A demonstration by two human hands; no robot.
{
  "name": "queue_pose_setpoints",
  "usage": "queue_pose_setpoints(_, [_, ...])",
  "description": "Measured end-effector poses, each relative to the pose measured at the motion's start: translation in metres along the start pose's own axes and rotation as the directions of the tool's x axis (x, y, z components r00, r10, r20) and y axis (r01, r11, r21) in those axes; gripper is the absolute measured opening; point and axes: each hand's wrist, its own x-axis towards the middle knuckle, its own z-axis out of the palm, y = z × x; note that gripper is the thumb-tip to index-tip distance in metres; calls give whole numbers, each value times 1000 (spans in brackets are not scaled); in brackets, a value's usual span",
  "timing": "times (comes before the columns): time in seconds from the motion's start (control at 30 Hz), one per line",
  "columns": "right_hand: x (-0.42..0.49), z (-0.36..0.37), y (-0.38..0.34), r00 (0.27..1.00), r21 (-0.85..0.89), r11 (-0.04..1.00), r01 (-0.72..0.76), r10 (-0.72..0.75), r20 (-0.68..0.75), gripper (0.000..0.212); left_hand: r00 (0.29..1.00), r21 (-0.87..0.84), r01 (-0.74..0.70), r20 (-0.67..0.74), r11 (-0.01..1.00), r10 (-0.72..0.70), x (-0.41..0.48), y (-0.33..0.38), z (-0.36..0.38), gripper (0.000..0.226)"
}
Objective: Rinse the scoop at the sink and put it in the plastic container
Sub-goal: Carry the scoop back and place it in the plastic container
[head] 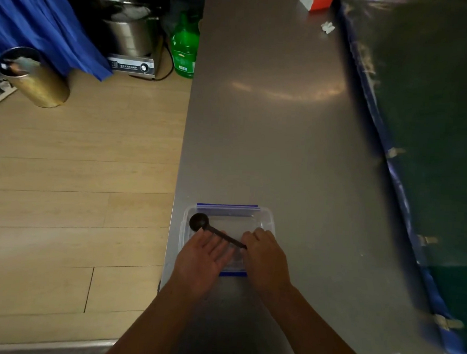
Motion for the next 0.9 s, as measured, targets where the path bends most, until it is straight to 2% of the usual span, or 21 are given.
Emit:
queue_pose_setpoints(0.33, [4, 5, 1, 1000, -18, 1000, 10, -10, 7, 20, 1000, -6, 7, -28, 1000, -7, 5, 0, -1, 45])
queue_pose_setpoints(0.67, [5, 5, 2, 999, -9, 1000, 11, -11, 30, 24, 1000, 3, -15, 16, 1000, 15, 4, 0, 1, 38])
queue_pose_setpoints(0.8, [5, 4, 1, 1000, -14, 1000, 9, -8, 23, 23, 999, 24, -29, 30, 999, 28, 1, 0, 1, 43])
queue_pose_setpoints(0.9, [6, 3, 1, 999, -18, 1000, -16, 17, 39, 22, 999, 31, -30, 22, 999, 29, -1, 0, -1, 35])
